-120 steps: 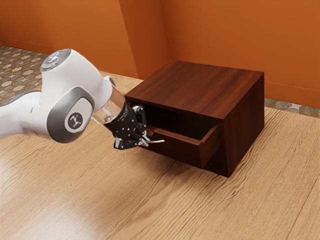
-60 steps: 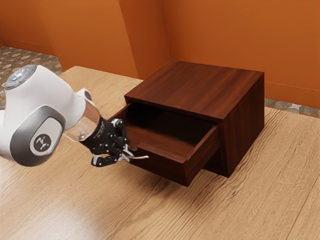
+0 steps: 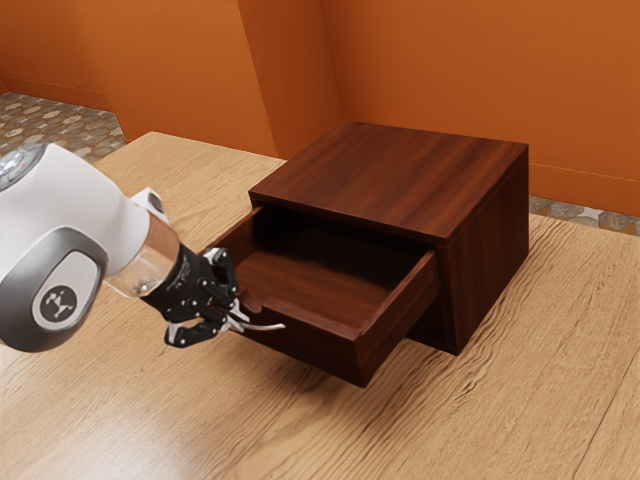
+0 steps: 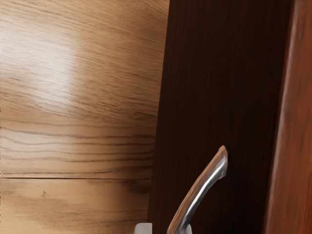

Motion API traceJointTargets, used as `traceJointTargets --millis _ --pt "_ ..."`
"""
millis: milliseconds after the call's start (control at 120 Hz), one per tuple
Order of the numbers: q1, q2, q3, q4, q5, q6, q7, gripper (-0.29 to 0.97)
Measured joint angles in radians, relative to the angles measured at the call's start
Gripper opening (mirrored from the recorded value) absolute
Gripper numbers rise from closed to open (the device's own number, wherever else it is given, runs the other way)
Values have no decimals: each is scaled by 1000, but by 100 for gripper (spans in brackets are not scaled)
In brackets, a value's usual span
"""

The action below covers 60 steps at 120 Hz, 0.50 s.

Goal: Pull the drawer handle with one arm to open the drawer

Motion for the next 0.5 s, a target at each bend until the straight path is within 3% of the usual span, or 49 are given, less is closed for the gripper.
traceJointTargets --millis 300,433,500 --pt "1 -48 -17 -16 -1 -2 8 11" --pt "1 -126 -92 -41 -2 -8 9 17" --pt "1 -121 -139 29 -11 -42 10 30"
